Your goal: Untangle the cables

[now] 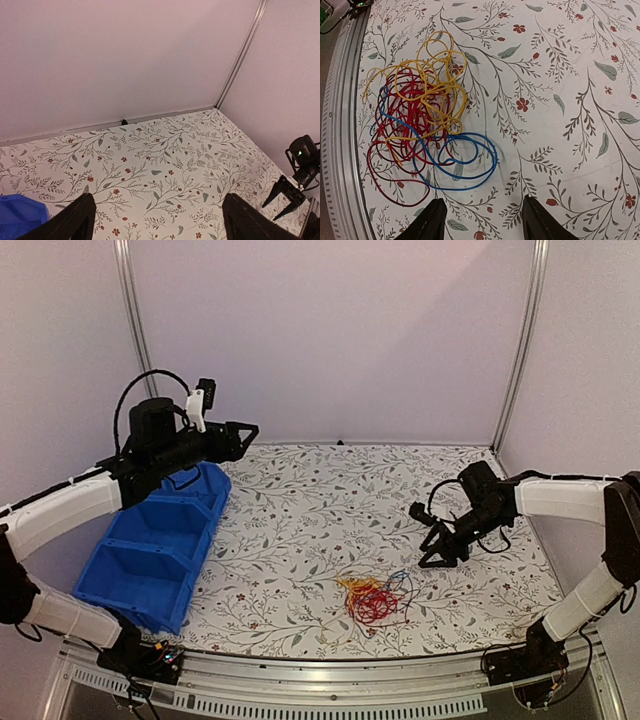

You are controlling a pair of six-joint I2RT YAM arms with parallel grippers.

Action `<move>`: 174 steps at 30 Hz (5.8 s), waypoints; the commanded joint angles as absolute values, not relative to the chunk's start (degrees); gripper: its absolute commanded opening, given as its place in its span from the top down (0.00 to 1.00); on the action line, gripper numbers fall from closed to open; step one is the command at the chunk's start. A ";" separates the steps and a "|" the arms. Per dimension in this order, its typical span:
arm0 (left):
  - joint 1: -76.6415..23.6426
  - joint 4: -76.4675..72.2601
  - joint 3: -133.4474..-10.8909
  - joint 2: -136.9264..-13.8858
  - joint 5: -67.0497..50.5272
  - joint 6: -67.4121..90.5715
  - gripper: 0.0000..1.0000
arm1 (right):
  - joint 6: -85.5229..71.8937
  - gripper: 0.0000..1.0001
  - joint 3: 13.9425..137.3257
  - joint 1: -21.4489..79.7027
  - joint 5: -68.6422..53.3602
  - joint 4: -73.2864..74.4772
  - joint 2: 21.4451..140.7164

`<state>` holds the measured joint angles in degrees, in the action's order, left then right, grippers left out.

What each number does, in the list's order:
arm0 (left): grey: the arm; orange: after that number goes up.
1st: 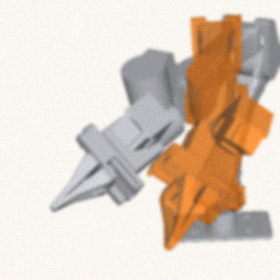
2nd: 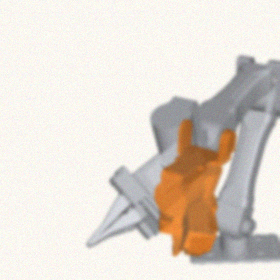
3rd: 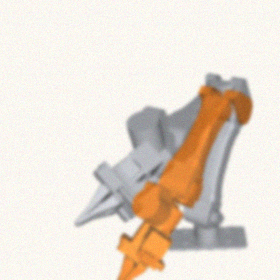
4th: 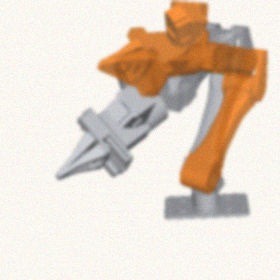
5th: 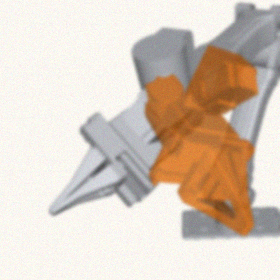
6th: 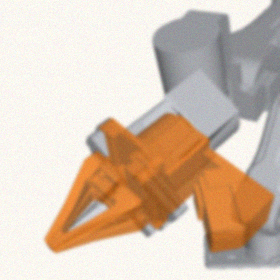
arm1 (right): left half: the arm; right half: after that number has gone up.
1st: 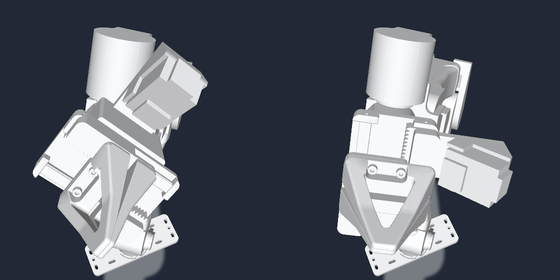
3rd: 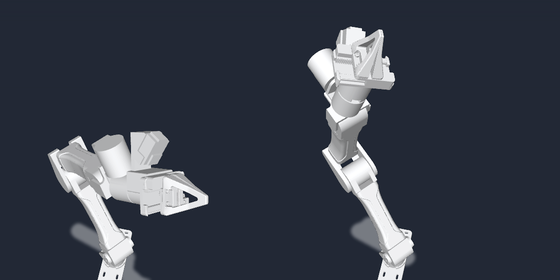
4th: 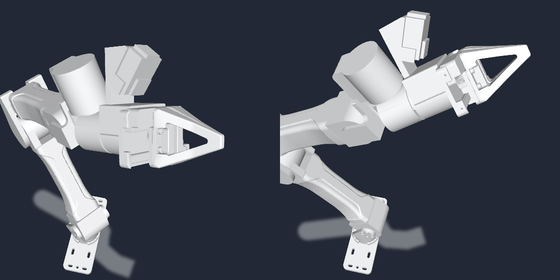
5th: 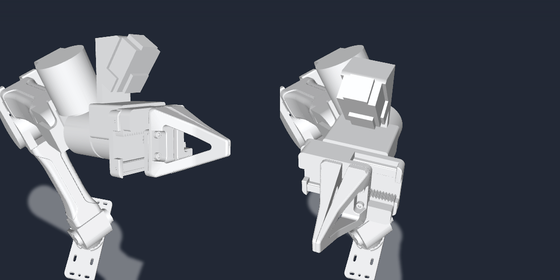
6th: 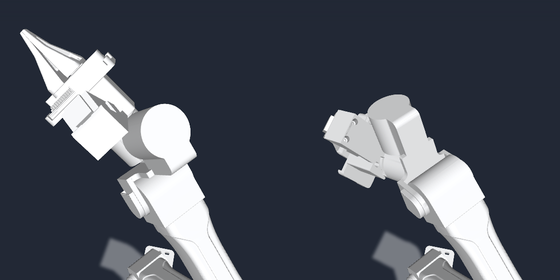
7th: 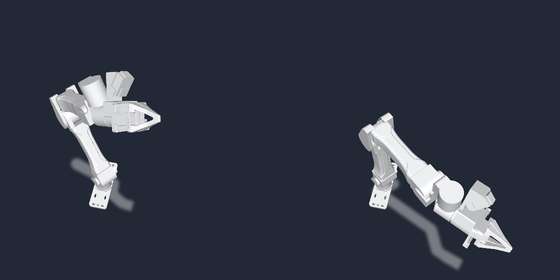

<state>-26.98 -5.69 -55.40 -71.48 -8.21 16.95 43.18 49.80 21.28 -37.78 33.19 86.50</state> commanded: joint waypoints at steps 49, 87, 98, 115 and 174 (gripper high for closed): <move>-51.11 -11.95 -55.14 -102.08 -17.57 31.90 0.43 | 53.28 0.70 60.47 47.08 -21.16 35.24 92.75; -61.69 -58.53 -55.34 -111.73 -12.08 20.94 0.34 | 43.05 1.00 92.41 41.99 -36.74 50.00 85.39; -63.63 -63.45 -68.15 -131.82 -19.55 25.03 0.88 | 37.89 1.00 107.66 31.08 -42.91 46.14 83.26; -63.90 -63.48 -55.33 -123.39 -10.54 25.19 0.67 | 30.47 1.00 110.76 23.65 -50.74 40.47 85.36; -62.21 -44.86 -72.56 -109.72 0.44 12.94 1.00 | 14.90 0.78 79.39 21.89 -57.28 22.00 82.93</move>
<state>-63.66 -42.61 -73.78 -114.06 1.56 7.25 16.08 81.01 23.59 -56.12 23.86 83.00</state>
